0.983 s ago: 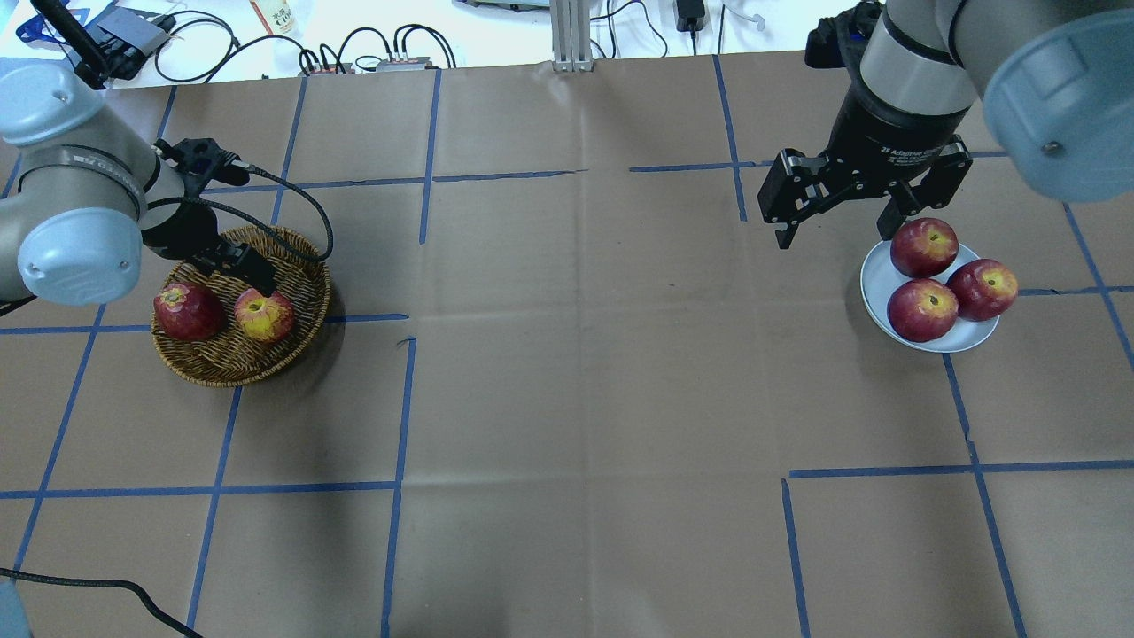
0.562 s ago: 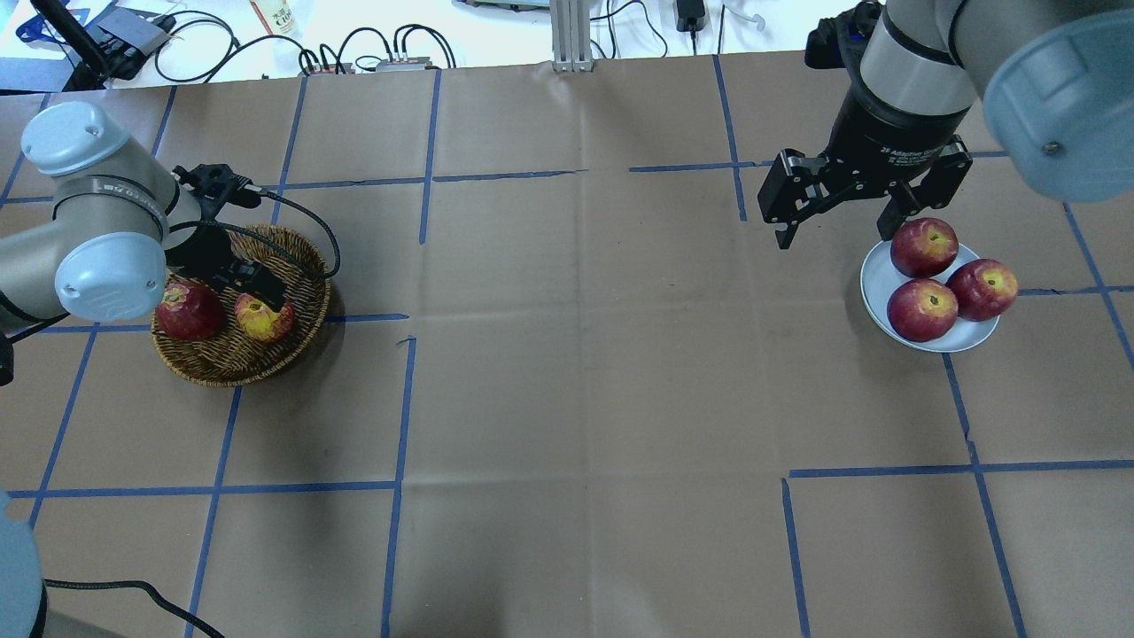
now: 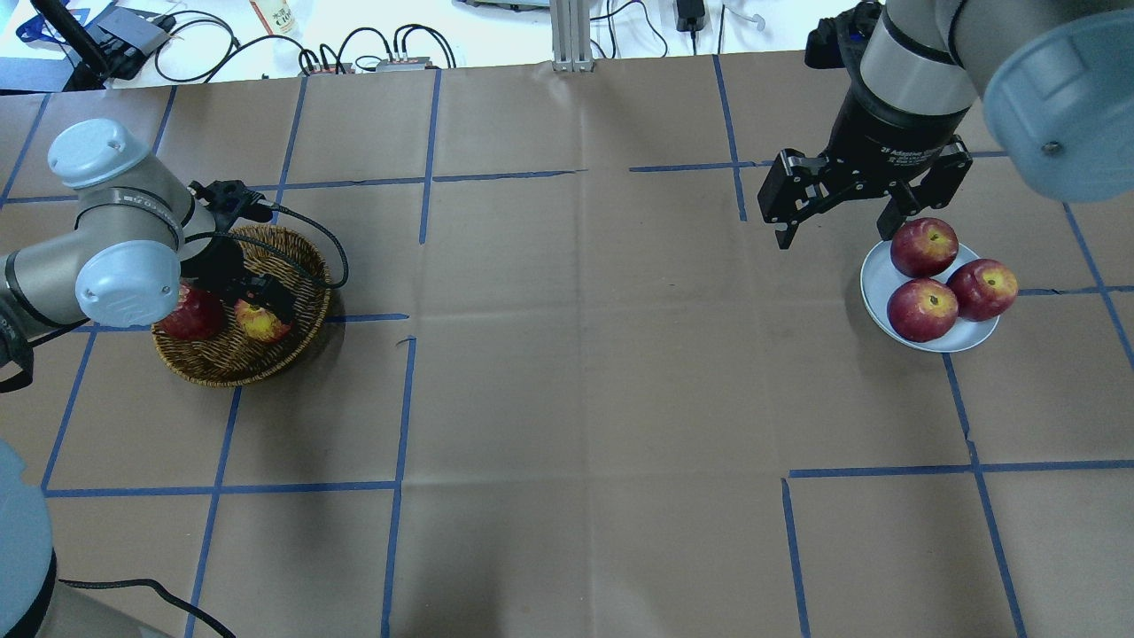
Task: Transfer apple from basket to plate
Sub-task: 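Lower the left gripper into the basket and grasp the yellow-red apple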
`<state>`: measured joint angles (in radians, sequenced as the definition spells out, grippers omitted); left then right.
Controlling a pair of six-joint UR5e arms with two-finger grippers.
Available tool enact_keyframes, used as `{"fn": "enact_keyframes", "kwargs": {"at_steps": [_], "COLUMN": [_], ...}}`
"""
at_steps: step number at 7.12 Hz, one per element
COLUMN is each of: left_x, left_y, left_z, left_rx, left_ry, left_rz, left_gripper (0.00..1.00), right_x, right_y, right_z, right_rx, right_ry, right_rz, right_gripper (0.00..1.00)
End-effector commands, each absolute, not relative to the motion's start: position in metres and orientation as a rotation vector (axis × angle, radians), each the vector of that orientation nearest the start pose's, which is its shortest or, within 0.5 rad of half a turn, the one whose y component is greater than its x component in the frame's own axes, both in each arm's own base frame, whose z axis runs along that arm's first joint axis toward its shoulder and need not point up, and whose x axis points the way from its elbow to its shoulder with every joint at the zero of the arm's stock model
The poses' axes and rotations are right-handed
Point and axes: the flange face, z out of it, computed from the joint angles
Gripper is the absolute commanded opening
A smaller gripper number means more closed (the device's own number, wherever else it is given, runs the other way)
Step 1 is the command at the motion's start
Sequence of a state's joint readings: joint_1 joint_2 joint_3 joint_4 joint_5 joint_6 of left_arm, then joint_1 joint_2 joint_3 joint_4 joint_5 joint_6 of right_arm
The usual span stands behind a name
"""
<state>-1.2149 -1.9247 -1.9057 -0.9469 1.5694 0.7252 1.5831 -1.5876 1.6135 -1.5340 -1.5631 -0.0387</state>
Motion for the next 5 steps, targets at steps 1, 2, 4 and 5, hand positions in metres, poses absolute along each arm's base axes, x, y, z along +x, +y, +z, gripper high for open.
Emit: {"fn": "enact_keyframes", "kwargs": {"at_steps": [1,2,4,5], "left_x": [0.064,0.0642,0.0655,0.0664], "left_y": [-0.5552,-0.5557,-0.5584,-0.5604], "left_z": [0.1911,0.188,0.1832,0.1856], "left_rx": [0.579,0.579,0.577,0.576], "left_ry": [3.135,3.136,3.137,3.133], "left_rz": [0.125,0.129,0.142,0.135], "left_gripper": [0.98,0.88,0.64,0.53], "right_x": [0.1399,0.1399,0.1399,0.1399], "right_y": [-0.4765,-0.4765,-0.4765,-0.4765], "right_z": [0.4716,0.4715,0.4715,0.4715], "right_rx": [-0.079,-0.079,-0.079,-0.081], "right_ry": [3.131,3.131,3.131,3.13], "right_rz": [0.098,0.098,0.098,0.098], "right_gripper": [1.0,1.0,1.0,1.0]}}
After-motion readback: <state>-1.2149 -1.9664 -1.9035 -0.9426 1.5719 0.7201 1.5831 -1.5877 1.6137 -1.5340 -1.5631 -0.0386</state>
